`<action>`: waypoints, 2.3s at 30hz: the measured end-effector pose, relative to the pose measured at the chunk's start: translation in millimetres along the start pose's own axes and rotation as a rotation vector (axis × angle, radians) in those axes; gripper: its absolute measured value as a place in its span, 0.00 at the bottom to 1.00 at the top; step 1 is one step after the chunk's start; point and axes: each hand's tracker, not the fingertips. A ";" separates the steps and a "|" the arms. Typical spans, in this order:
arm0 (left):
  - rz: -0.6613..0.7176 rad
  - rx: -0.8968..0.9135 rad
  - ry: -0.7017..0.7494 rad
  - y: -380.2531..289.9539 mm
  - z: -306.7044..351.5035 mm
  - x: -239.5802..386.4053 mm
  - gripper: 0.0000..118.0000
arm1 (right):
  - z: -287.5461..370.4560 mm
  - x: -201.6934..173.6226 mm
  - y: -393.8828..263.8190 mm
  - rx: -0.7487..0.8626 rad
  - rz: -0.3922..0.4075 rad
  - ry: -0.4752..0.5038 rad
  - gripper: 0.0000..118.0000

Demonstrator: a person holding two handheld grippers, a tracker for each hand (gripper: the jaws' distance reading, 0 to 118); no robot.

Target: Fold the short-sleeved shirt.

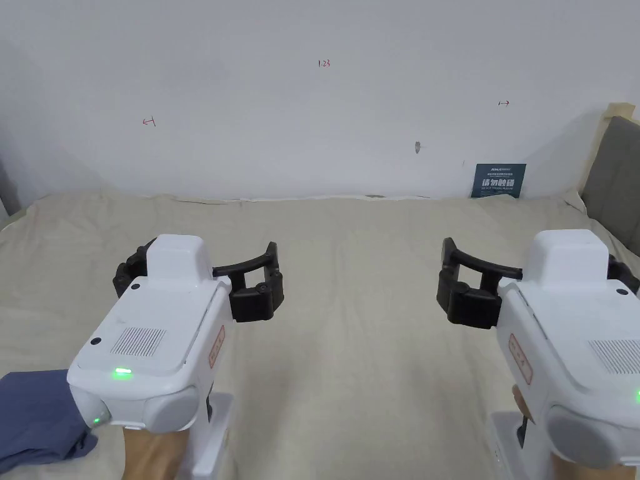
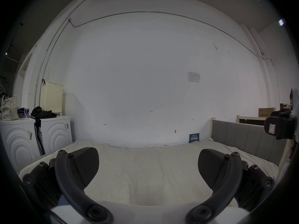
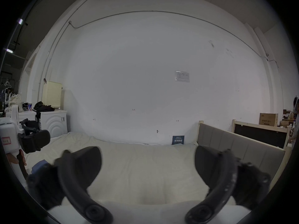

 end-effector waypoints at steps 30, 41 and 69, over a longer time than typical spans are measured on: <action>-0.007 0.014 0.041 -1.3 4.0 -4.5 1.00 | 5.5 1.6 1.7 0.011 0.008 -0.019 1.00; -0.006 0.016 0.029 -3.4 1.5 -3.1 1.00 | 5.0 1.1 1.6 0.013 0.012 -0.022 1.00; -0.017 0.010 0.017 -3.2 2.0 -0.7 1.00 | 2.1 1.3 2.5 0.014 0.018 -0.017 1.00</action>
